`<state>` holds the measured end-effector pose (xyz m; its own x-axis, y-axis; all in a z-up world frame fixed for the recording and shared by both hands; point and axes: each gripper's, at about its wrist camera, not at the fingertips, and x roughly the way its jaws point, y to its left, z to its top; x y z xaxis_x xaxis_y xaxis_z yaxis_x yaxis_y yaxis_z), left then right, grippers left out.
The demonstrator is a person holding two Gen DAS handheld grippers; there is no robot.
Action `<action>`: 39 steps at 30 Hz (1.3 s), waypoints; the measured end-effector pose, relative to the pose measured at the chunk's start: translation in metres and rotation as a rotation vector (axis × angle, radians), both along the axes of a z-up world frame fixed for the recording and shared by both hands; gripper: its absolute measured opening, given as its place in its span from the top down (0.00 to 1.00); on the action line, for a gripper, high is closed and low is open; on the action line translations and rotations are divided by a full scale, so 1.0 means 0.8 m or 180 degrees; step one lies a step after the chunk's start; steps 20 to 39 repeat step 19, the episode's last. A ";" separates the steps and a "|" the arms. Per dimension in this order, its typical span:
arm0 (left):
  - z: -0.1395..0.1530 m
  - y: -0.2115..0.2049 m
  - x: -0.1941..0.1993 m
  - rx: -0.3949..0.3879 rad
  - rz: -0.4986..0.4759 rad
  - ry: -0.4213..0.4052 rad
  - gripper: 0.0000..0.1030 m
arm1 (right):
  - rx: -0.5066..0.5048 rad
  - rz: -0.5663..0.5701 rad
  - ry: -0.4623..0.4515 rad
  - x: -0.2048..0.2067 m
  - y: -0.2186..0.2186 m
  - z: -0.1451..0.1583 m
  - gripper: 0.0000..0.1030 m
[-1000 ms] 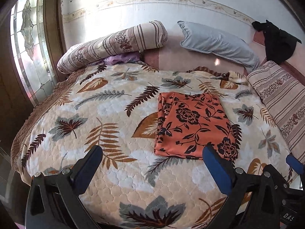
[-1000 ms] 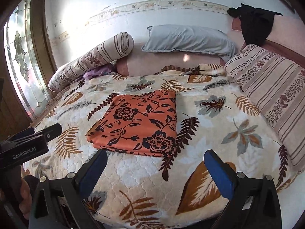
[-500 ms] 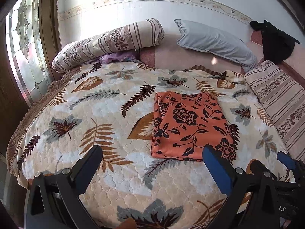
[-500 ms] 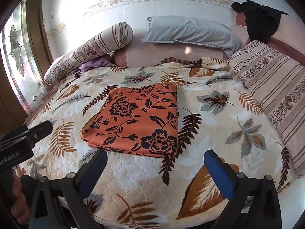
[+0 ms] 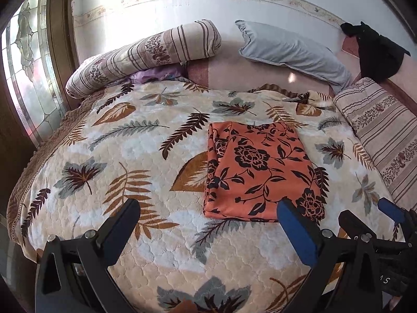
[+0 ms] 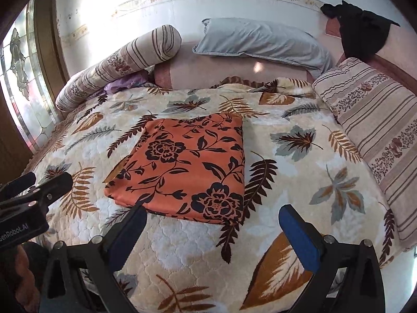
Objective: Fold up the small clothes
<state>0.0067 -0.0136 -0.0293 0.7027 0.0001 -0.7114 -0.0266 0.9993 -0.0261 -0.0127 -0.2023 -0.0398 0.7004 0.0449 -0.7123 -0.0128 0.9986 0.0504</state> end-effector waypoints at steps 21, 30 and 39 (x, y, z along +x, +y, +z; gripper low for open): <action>-0.005 -0.010 0.039 0.0042 -0.0047 -0.0068 0.00 | -0.0065 0.0014 0.0060 0.032 -0.003 -0.013 0.01; -0.005 -0.010 0.039 0.0042 -0.0047 -0.0068 0.00 | -0.0065 0.0014 0.0060 0.032 -0.003 -0.013 0.01; -0.005 -0.010 0.039 0.0042 -0.0047 -0.0068 0.00 | -0.0065 0.0014 0.0060 0.032 -0.003 -0.013 0.01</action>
